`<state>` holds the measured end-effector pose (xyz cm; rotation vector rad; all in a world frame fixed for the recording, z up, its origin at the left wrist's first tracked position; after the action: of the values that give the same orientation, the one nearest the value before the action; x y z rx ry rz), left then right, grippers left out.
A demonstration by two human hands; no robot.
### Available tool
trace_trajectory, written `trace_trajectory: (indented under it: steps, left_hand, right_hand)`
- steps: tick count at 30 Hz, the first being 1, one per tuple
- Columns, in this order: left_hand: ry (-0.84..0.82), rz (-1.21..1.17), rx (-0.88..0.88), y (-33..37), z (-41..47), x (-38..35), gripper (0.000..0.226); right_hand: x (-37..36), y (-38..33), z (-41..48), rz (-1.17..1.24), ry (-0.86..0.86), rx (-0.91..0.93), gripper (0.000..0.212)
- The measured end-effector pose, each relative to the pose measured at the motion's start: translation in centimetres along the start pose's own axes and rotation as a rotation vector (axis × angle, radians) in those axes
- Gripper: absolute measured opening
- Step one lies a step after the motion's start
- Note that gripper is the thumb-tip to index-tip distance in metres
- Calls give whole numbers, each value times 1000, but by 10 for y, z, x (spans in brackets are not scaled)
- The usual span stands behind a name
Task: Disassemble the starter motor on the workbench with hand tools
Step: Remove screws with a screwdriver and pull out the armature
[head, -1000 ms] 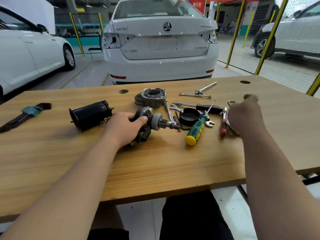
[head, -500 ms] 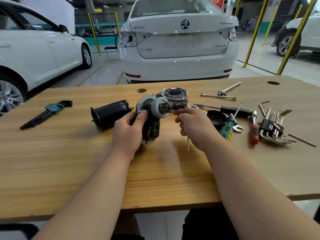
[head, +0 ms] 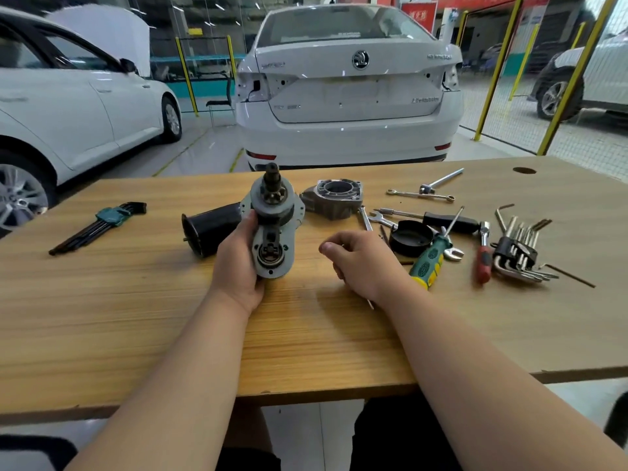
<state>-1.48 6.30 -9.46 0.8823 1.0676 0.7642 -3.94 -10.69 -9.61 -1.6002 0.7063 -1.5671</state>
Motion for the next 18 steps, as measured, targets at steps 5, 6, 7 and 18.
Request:
trace_trajectory:
  steps: [5, 6, 7, 18]
  left_hand:
    - [2, -2, 11, -2, 2, 2, 41]
    - [5, 10, 12, -3, 2, 2, 40]
    - [15, 23, 13, -3, 2, 2, 40]
    - [111, 136, -3, -4, -2, -2, 32]
  right_hand:
    - [-2, -2, -1, -38, -33, -9, 27]
    - [-2, -3, -2, -55, -48, -9, 31]
    - [-4, -5, -2, -79, -57, 8, 33]
    - [4, -25, -16, 129, 82, 235, 15]
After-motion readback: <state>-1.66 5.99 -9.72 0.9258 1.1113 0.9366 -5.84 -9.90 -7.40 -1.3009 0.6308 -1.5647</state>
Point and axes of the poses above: each hand's wrist, its own z-axis towards the middle knuckle, its own x-axis out of the back of the hand, y = z × x, the point moved 6 cm from there along z, towards the middle knuckle, and after that the axes turned 9 degrees about -y, right-handed, at the moved point
